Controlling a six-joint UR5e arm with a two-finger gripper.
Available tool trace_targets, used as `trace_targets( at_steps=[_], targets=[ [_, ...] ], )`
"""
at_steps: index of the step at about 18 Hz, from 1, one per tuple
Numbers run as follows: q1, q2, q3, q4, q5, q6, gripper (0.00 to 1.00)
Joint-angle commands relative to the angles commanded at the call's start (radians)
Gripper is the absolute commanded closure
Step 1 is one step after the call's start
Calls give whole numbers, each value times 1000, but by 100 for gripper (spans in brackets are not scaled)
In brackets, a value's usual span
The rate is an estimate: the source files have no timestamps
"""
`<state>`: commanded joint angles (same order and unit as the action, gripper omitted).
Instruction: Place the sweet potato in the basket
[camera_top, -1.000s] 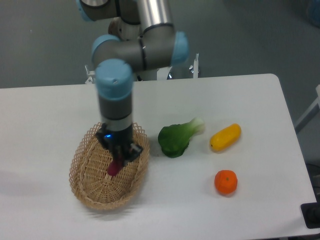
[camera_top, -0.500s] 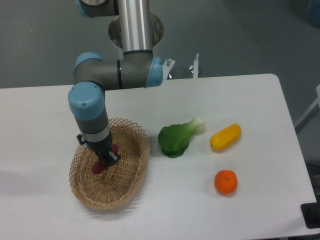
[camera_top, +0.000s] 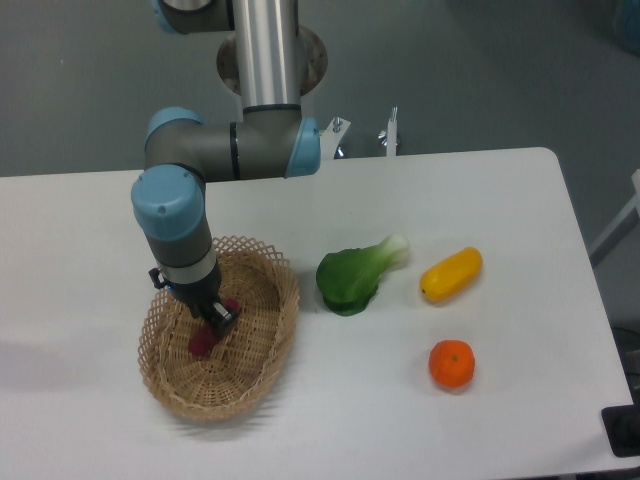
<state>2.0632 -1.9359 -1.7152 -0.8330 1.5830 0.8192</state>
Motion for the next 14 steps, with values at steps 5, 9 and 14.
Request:
trace_targets(
  at_steps=[5, 9, 14],
  targets=[
    [69, 38, 55, 12, -3, -15, 0],
    [152, 66, 85, 12, 0, -9, 0],
    [285, 150, 85, -26, 29, 150, 0]
  ],
)
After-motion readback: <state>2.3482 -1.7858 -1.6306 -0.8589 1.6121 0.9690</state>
